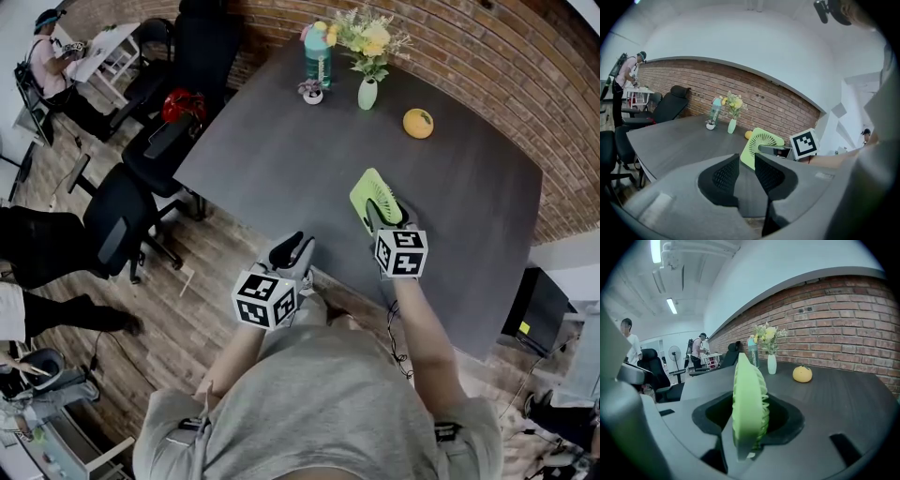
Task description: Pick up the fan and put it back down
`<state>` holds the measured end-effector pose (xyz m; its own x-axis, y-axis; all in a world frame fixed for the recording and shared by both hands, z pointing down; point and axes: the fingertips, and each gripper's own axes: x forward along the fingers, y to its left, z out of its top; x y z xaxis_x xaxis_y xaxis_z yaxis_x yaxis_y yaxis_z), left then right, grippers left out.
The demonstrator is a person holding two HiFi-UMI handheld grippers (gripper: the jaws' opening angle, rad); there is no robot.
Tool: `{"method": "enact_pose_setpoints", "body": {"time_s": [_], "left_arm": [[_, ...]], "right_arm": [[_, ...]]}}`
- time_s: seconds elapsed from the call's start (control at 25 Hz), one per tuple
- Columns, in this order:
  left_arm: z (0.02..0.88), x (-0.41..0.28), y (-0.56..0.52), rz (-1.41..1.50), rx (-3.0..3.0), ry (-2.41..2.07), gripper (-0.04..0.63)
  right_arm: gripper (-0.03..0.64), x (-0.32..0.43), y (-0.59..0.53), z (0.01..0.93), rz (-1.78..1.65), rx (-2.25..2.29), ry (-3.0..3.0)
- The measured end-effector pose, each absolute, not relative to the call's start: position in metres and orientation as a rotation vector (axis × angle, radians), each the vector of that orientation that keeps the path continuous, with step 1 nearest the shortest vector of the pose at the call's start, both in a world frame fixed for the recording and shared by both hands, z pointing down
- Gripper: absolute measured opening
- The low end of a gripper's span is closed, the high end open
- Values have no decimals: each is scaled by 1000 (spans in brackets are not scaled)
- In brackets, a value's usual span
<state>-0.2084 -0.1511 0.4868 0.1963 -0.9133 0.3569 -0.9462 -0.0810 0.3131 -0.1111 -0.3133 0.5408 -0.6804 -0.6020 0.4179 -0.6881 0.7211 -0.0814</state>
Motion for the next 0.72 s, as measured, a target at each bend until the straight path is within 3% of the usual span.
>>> {"method": "enact_pose_setpoints", "body": {"time_s": [0.72], "left_arm": [[505,-246,-175,106,1972,-1693,103]], "right_arm": [[192,-162,-335,570,345,970,-2514]]}}
